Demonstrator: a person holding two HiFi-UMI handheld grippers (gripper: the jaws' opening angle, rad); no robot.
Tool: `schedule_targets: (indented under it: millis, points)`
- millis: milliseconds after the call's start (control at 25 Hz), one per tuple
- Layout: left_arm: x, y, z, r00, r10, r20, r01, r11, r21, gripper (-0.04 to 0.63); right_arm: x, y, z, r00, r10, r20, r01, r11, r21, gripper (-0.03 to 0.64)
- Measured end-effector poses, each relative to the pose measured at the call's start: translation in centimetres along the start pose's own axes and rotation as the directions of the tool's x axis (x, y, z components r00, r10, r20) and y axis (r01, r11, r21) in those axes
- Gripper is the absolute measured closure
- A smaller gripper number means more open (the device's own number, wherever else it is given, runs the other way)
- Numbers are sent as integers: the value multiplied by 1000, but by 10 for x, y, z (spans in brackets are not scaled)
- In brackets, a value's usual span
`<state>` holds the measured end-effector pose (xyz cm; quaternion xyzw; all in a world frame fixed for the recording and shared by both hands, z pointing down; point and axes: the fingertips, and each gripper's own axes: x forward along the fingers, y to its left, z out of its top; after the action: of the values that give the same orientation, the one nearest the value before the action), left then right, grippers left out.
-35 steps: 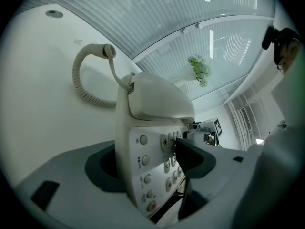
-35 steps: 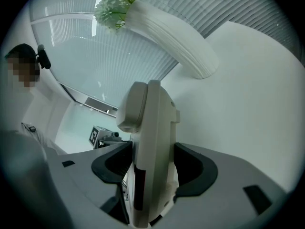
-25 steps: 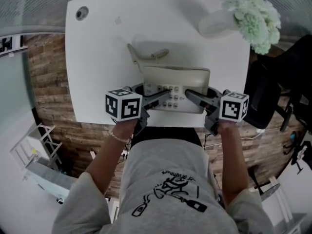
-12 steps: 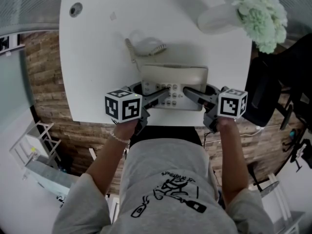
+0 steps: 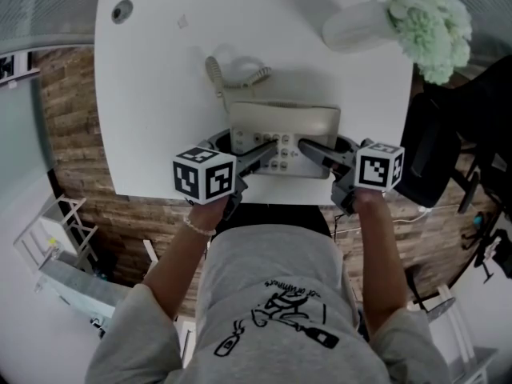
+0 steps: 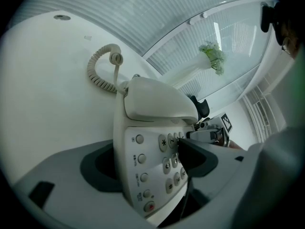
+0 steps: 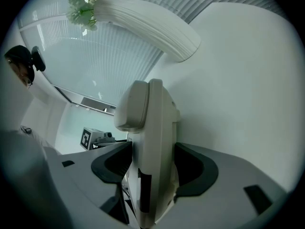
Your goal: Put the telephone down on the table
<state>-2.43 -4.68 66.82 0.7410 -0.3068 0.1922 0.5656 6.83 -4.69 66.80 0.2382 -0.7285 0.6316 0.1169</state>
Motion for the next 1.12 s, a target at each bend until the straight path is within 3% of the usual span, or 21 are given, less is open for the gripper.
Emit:
schedule_targets:
  millis: [1120]
  points:
    - [-2,8,2,989,144,17,-145,989,24,204,2,-3,0,998,-63,12,63,998,27,321]
